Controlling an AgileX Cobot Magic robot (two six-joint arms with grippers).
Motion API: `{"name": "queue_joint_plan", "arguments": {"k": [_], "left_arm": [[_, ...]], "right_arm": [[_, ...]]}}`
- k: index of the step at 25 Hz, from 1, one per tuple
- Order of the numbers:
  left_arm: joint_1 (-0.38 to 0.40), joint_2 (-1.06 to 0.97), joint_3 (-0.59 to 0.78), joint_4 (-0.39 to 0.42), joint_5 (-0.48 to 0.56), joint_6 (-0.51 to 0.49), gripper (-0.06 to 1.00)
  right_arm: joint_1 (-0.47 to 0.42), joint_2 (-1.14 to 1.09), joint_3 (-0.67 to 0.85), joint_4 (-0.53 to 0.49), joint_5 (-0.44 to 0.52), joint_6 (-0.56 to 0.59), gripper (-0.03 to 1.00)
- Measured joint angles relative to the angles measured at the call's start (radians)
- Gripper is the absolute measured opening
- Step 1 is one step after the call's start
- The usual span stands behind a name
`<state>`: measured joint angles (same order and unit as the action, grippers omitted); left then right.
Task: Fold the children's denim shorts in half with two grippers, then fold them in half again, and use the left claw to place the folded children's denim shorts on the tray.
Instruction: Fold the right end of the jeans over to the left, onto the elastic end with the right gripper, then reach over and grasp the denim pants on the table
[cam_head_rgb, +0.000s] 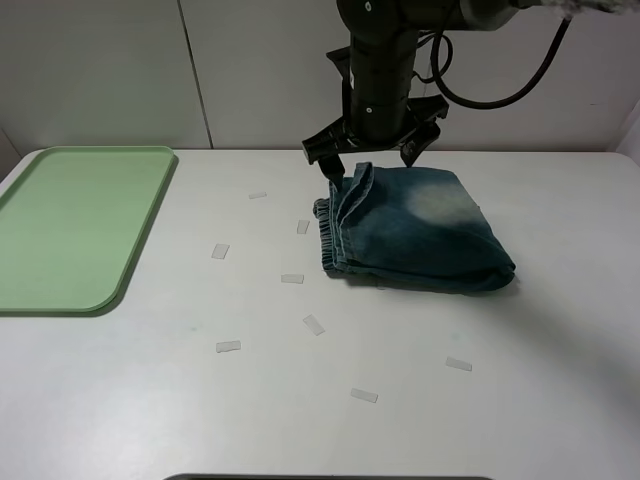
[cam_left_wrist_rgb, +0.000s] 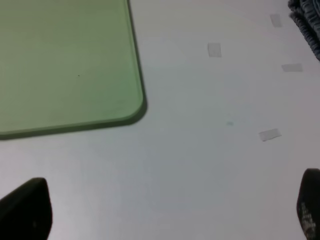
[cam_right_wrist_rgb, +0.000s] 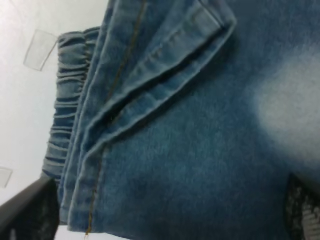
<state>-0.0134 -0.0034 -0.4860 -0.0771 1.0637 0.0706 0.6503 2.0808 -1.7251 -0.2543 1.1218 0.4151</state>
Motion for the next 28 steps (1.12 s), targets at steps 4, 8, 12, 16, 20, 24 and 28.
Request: {"name": "queue_joint_plan", "arguments": {"k": [4,8,12,16,20,24,28], "left_arm": [[0.0,0.0,0.0,0.0,-0.001,0.0,0.97],[0.0,0.0,0.0,0.0,-0.001,0.0,0.97],[0.0,0.0,0.0,0.0,-0.001,0.0,0.97],[0.0,0.0,0.0,0.0,-0.001,0.0,0.97],[0.0,0.0,0.0,0.0,-0.001,0.0,0.97],[0.0,0.0,0.0,0.0,-0.001,0.0,0.97],[0.0,0.0,0.0,0.0,-0.001,0.0,0.97]], "right_arm": [[0.001,0.0,0.0,0.003,0.029,-0.01,0.69],[0.001,-0.018,0.0,0.004,0.086,-0.061,0.69],[0.001,-0.064,0.0,0.016,0.089,-0.1,0.69],[0.002,-0.192,0.02,0.106,0.089,-0.175,0.69],[0.004,-0.294,0.105,0.176,0.089,-0.204,0.69],[0.004,-0.461,0.282,0.215,0.091,-0.226,0.69],[0.004,-0.654,0.451,0.217,0.093,-0.232,0.69]]}}
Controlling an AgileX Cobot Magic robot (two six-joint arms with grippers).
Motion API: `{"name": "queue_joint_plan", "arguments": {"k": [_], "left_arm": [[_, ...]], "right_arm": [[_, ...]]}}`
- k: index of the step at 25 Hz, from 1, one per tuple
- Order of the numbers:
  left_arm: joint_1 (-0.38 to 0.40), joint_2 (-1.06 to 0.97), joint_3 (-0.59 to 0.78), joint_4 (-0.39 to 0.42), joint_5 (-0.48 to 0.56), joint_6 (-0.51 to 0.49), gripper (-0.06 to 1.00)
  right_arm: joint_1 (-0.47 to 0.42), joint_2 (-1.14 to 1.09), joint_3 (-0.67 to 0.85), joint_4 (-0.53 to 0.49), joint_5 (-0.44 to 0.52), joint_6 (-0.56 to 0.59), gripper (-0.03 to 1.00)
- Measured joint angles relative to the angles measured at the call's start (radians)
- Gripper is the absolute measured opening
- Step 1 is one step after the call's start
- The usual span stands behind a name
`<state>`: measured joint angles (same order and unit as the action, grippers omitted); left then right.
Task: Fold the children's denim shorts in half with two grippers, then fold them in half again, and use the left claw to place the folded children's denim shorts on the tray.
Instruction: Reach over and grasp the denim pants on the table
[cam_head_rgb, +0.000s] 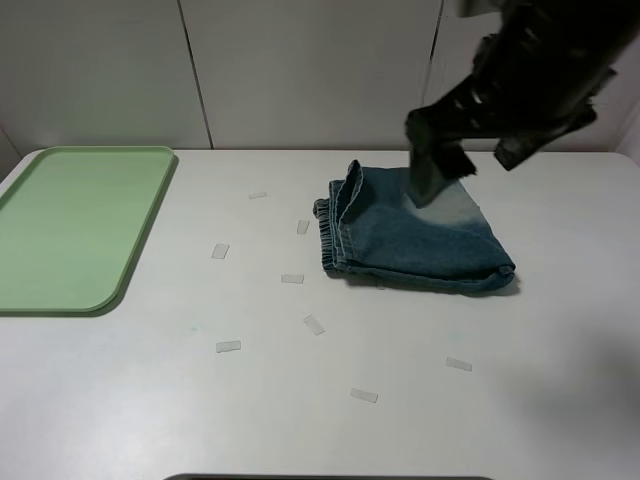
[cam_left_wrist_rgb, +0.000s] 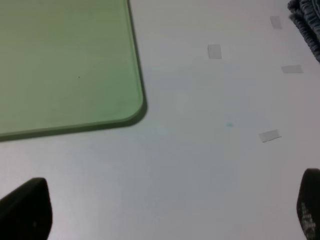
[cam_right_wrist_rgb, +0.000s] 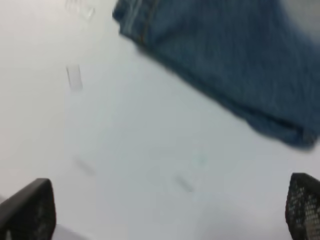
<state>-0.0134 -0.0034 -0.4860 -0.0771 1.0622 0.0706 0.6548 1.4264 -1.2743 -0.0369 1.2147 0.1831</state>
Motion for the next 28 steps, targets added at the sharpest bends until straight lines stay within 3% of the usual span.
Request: {"name": "queue_joint_plan", "arguments": {"k": [6,19,24,28], "left_arm": [[0.0,0.0,0.0,0.0,0.0,0.0,0.97],[0.0,0.0,0.0,0.0,0.0,0.0,0.97],[0.0,0.0,0.0,0.0,0.0,0.0,0.97],[0.0,0.0,0.0,0.0,0.0,0.0,0.97]], "right_arm": [[0.0,-0.335,0.259,0.003,0.005,0.0,0.69],[-0.003,-0.872,0.577,0.003,0.003,0.0,0.69],[-0.132,-1.066,0.684,0.007,-0.098,-0.021,0.69],[-0.28,-1.219,0.735,0.037,-0.156,-0.142,0.69]]}}
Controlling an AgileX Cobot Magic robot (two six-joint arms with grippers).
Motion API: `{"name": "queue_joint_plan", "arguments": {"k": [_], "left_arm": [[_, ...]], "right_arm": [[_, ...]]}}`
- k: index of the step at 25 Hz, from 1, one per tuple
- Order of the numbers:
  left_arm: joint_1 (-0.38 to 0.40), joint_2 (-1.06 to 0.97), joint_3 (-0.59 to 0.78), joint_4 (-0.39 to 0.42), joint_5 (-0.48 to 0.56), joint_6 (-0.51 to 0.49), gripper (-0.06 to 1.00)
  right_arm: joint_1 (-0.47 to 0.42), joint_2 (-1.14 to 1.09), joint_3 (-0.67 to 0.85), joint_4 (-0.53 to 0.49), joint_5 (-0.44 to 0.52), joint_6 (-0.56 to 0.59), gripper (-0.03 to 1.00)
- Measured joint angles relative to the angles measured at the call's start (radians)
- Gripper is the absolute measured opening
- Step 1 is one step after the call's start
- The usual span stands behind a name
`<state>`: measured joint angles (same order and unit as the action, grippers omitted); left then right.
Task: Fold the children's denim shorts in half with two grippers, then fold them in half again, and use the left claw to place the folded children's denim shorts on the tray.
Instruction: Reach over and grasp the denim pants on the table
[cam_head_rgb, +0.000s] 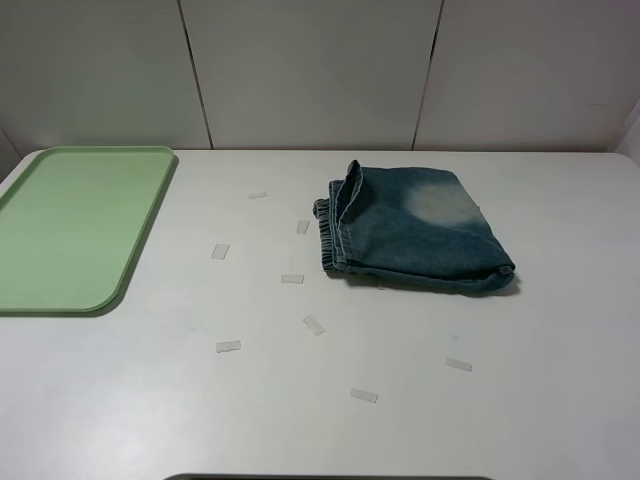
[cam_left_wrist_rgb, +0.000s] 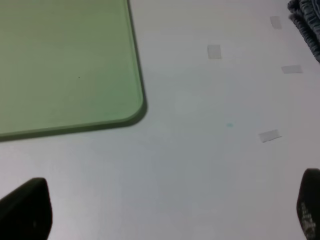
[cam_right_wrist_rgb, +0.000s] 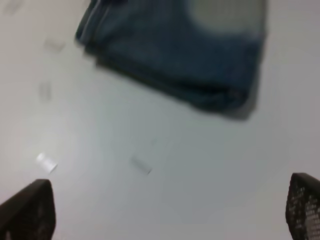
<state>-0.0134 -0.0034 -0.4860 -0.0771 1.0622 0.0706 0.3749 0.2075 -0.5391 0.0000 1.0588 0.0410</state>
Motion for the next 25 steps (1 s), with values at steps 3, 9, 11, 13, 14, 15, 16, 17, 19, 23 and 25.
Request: {"name": "queue_joint_plan", "arguments": {"k": [3,9,11,13,14,15,16,17,19,23,25], "left_arm": [[0.0,0.0,0.0,0.0,0.0,0.0,0.97],[0.0,0.0,0.0,0.0,0.0,0.0,0.97],[0.0,0.0,0.0,0.0,0.0,0.0,0.97],[0.0,0.0,0.0,0.0,0.0,0.0,0.97],[0.0,0.0,0.0,0.0,0.0,0.0,0.97],[0.0,0.0,0.0,0.0,0.0,0.0,0.97],[0.0,0.0,0.0,0.0,0.0,0.0,0.97],[0.0,0.0,0.0,0.0,0.0,0.0,0.97],[0.0,0.0,0.0,0.0,0.0,0.0,0.97],[0.0,0.0,0.0,0.0,0.0,0.0,0.97],[0.0,0.0,0.0,0.0,0.0,0.0,0.97]], "right_arm": [[-0.088,-0.093,0.036,0.041,-0.013,-0.073,0.69],[-0.229,-0.211,0.042,0.056,-0.031,-0.097,0.69],[-0.241,-0.211,0.042,0.056,-0.032,-0.098,0.7],[-0.243,-0.213,0.042,0.057,-0.032,-0.098,0.7],[-0.243,-0.213,0.042,0.057,-0.032,-0.098,0.7],[-0.243,-0.213,0.042,0.057,-0.032,-0.098,0.7],[-0.243,-0.213,0.042,0.057,-0.032,-0.099,0.7],[-0.243,-0.213,0.042,0.057,-0.032,-0.099,0.7],[-0.243,-0.214,0.042,0.058,-0.032,-0.099,0.7],[-0.243,-0.214,0.042,0.06,-0.032,-0.099,0.7],[-0.243,-0.214,0.042,0.06,-0.032,-0.1,0.7]]}}
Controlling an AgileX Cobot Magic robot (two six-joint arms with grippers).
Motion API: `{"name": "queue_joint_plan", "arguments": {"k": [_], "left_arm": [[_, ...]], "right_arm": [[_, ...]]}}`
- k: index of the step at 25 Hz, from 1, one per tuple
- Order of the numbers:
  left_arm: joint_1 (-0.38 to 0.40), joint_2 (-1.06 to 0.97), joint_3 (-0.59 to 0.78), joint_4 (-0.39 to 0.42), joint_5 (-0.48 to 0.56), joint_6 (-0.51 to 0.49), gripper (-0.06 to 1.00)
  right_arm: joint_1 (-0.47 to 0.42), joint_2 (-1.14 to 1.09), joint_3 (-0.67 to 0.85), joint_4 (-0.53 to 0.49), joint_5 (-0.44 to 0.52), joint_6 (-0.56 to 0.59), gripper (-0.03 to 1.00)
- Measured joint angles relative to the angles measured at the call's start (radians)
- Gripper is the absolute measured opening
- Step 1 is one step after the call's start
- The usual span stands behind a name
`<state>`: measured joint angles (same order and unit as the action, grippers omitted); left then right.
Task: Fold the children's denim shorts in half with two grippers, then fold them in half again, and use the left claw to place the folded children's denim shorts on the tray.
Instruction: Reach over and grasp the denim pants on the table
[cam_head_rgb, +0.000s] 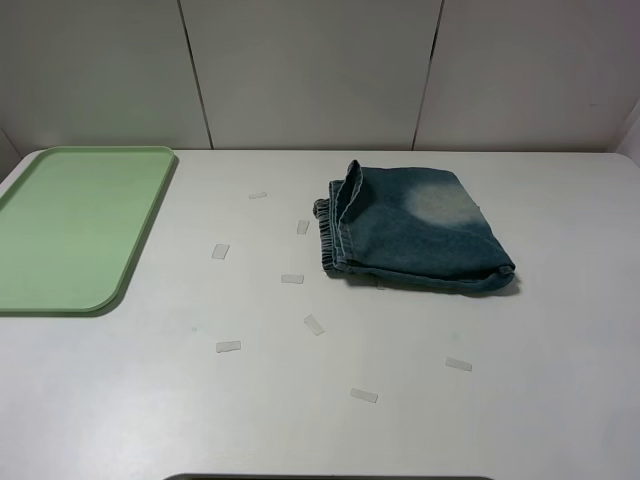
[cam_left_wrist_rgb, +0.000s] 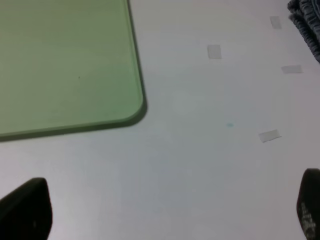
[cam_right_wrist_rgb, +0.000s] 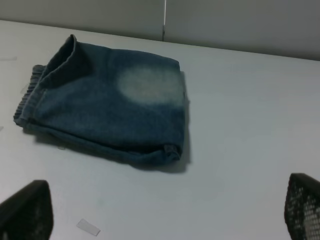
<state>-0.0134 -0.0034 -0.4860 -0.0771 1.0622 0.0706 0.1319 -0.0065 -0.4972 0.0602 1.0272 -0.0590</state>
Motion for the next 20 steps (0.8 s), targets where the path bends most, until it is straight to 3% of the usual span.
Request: {"name": "queue_joint_plan", "arguments": {"k": [20], "left_arm": [[0.0,0.0,0.0,0.0,0.0,0.0,0.97]], "right_arm": [[0.0,0.0,0.0,0.003,0.0,-0.001,0.7]]}}
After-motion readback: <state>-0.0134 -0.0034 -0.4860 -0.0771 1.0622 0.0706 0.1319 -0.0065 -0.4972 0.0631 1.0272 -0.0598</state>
